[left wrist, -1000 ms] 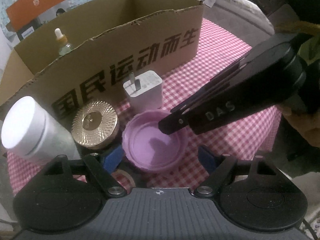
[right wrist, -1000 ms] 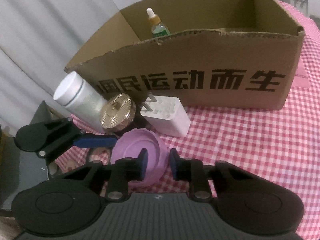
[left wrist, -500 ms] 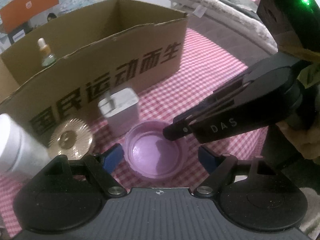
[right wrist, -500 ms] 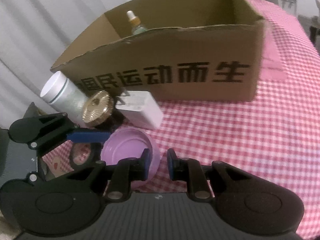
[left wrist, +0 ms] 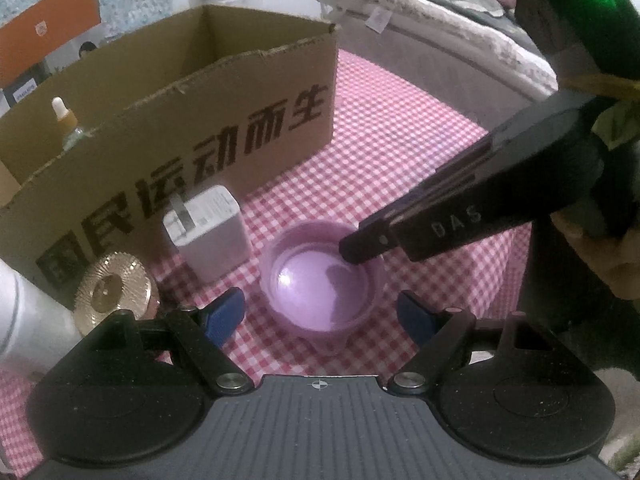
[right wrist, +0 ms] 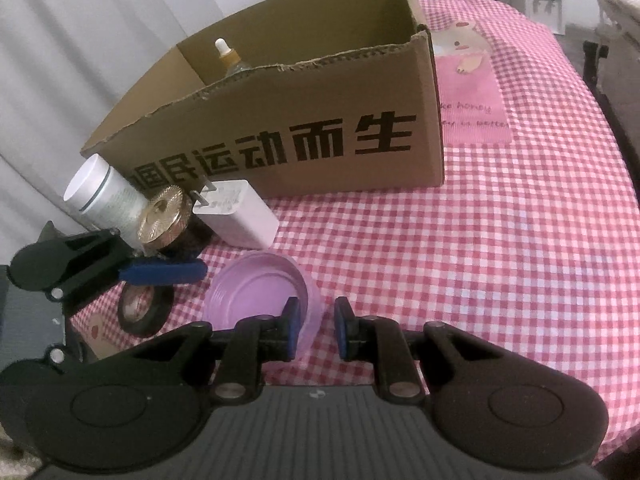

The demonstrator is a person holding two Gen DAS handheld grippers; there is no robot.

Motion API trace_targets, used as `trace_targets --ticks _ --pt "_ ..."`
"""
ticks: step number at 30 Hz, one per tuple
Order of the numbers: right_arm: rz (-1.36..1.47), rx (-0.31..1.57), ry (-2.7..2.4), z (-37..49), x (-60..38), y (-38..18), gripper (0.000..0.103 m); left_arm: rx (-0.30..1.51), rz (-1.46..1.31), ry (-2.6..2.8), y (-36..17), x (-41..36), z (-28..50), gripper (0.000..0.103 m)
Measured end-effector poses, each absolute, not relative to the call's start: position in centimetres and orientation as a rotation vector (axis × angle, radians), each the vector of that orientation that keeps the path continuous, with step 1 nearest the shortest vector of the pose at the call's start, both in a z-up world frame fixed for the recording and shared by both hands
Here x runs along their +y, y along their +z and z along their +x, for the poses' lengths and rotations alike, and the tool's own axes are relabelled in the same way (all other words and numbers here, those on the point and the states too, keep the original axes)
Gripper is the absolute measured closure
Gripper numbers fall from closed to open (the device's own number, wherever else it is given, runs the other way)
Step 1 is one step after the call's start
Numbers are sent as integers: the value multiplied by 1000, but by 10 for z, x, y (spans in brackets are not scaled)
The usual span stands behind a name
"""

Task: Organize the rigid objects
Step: 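Lift the pink lid with the right gripper toward the box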

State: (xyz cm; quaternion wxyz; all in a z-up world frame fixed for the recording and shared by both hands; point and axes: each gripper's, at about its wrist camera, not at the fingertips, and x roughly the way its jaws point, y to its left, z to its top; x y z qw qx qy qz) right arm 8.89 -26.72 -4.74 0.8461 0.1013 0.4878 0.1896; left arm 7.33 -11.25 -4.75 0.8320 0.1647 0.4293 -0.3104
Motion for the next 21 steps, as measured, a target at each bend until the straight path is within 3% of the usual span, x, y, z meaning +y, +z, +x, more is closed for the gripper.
trace_targets --ticks 3,5,21 --pt "218 1031 403 90 -267 -47 83 904 356 -656 -50 -116 73 24" --pt "220 1031 403 91 -266 -49 83 892 361 -651 -51 -118 73 33" --pt "221 1021 395 89 -270 -44 82 895 378 -647 -58 -130 81 31"
